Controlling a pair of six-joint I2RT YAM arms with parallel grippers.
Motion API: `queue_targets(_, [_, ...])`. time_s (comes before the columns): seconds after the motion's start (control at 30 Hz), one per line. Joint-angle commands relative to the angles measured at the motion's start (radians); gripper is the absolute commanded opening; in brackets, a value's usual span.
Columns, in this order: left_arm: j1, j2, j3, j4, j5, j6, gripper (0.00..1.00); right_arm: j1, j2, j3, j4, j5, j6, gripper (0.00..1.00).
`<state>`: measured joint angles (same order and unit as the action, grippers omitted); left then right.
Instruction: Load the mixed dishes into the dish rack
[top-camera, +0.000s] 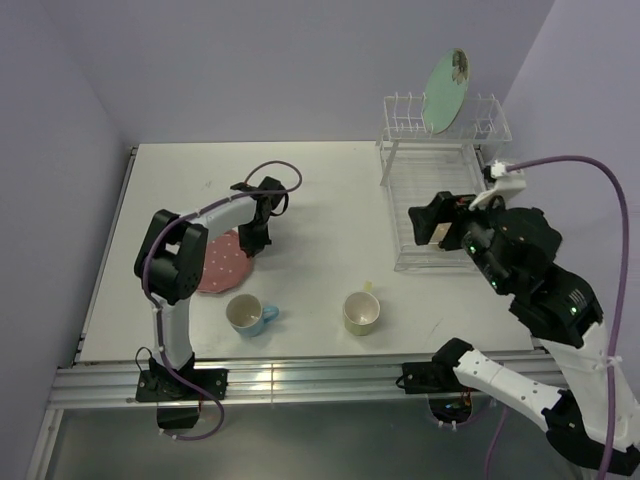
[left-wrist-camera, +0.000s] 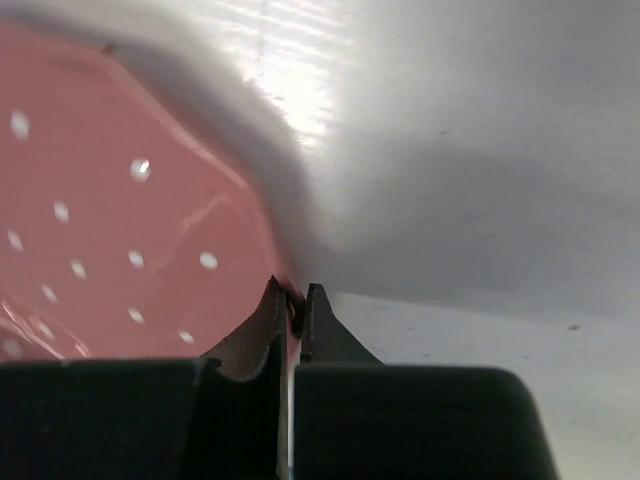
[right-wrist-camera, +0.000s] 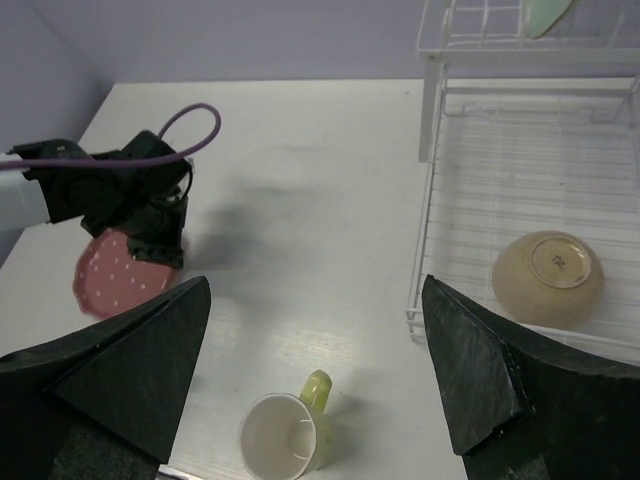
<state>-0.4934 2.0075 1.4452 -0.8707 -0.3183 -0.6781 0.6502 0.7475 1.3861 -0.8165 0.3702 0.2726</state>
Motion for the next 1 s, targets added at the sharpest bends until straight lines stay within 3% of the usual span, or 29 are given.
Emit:
queue_targets(0.0, [0.021,-0.013,-0.032,0.059,0.107,0.005,0.00,0.005,0.090,0.008,-0.006,-0.097,0.011,0.93])
queue_targets(0.27, [0.047,-0.162,0.073,0.059,0.316,-0.049,0.00,0.009,0.237,-0.096,0.101,-0.238,0.057,0.93])
queue_targets(0.57, [0.047,-0.343,0.118,0.131,0.554,-0.234,0.00,0.012,0.360,-0.203,0.273,-0.352,0.097,0.93])
queue_targets(0.8, [0.047,-0.475,-0.018,0.333,0.720,-0.489,0.00,0.058,0.414,-0.329,0.525,-0.352,0.102,0.96])
queue_targets(0.97, [0.047,-0.467,-0.043,0.345,0.743,-0.532,0.00,0.118,0.447,-0.367,0.655,-0.364,0.093,0.96])
